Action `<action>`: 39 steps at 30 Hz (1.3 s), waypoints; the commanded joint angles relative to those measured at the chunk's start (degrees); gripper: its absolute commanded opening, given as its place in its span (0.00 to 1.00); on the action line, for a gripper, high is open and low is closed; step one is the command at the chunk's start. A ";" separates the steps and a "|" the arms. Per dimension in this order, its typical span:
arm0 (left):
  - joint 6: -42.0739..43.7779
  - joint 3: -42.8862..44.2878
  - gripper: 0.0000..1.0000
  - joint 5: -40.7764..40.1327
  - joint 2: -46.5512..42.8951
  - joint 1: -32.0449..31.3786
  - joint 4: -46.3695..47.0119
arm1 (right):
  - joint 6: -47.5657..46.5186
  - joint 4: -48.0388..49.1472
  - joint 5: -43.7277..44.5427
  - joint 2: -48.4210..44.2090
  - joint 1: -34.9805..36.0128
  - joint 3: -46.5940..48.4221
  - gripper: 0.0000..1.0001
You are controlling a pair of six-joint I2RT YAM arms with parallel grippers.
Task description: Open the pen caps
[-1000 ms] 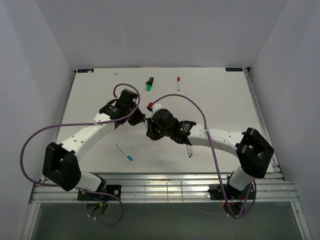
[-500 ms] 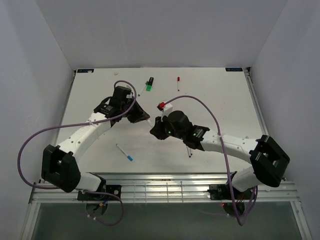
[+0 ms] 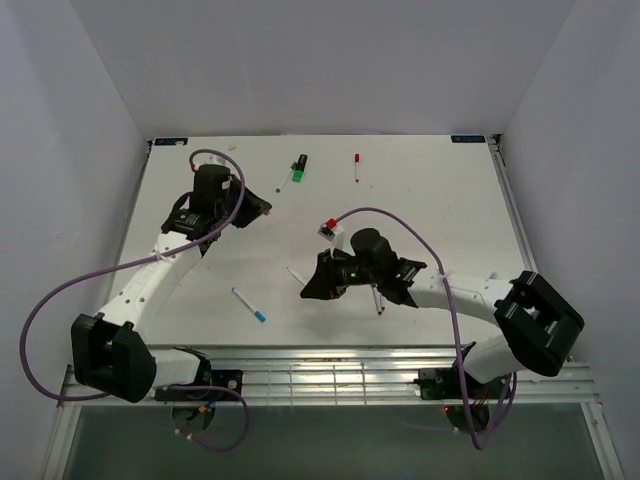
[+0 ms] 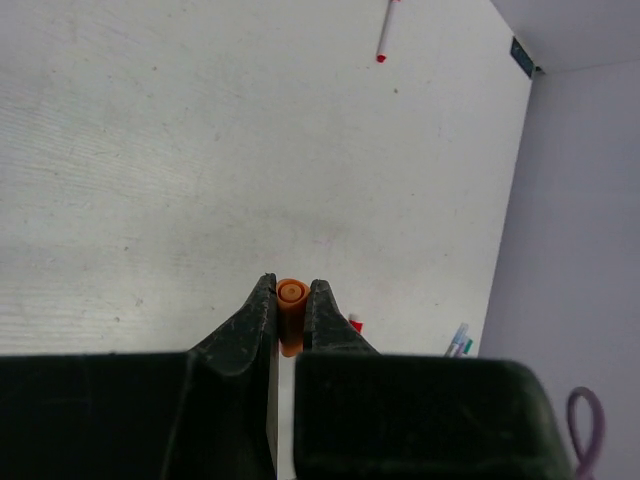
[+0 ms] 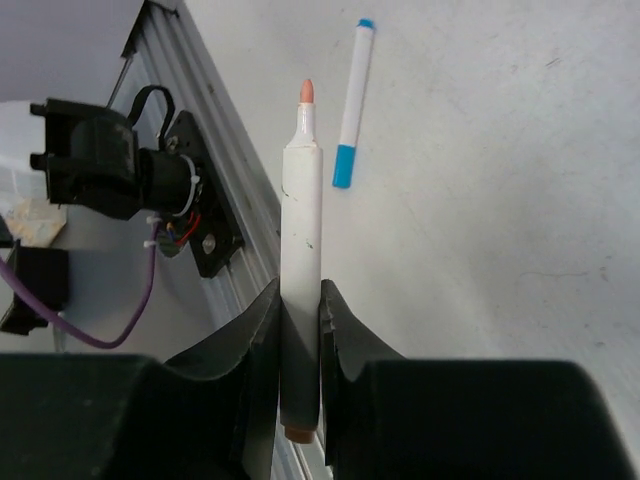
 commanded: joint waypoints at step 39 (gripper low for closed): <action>22.31 -3.11 0.03 6.21 29.99 -0.06 5.31 | -18.16 -4.78 27.69 31.65 -10.37 23.45 0.39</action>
